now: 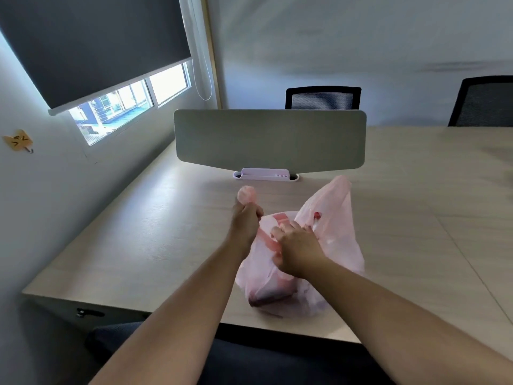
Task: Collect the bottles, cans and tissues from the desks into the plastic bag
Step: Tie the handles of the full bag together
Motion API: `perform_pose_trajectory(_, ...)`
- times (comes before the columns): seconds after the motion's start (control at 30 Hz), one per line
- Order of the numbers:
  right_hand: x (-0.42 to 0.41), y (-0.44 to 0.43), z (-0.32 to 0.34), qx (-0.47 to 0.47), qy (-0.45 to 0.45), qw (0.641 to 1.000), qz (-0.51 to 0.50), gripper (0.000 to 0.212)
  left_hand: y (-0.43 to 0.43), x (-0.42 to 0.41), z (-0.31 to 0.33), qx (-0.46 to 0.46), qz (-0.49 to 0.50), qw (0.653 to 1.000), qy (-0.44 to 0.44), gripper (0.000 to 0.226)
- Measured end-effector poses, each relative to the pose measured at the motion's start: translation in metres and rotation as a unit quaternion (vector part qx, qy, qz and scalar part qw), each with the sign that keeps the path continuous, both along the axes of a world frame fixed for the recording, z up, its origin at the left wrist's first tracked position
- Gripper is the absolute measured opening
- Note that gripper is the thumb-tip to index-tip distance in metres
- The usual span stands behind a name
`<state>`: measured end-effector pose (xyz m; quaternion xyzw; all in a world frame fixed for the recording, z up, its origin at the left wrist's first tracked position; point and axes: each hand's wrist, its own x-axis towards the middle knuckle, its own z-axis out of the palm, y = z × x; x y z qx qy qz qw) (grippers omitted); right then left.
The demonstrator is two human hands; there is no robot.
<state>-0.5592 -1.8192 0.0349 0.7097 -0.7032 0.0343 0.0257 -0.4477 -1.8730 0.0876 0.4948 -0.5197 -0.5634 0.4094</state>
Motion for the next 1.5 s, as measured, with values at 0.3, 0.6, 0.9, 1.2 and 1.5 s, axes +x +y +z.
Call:
perform_pose_trajectory(0.3,-0.037,0.032,0.051,-0.378,-0.171,0.89,-0.189,0.093,0.0,-0.009,-0.004,-0.008,0.135,0.99,0.027,0.011)
perform_pose_trajectory(0.6,-0.043,0.01,0.033,-0.06,-0.483,0.793,-0.367,0.122,0.009,-0.005,-0.008,0.017,0.061,0.998,0.002,0.028)
perform_pose_trajectory(0.9,-0.03,-0.02,0.02,-0.154,-0.539,0.793,-0.237,0.014,0.004,0.016,-0.011,0.0,-0.03,1.0,0.011,0.014)
perform_pose_trajectory(1.2,-0.047,-0.017,0.018,-0.148,-0.631,0.729,-0.222,0.03,-0.007,0.008,-0.023,0.012,0.005,1.0,0.02,0.008)
perform_pose_trajectory(1.5,-0.056,-0.007,0.019,-0.1,-0.577,0.795,-0.157,0.036,-0.008,-0.017,-0.035,-0.073,-0.033,0.992,-0.1,0.033)
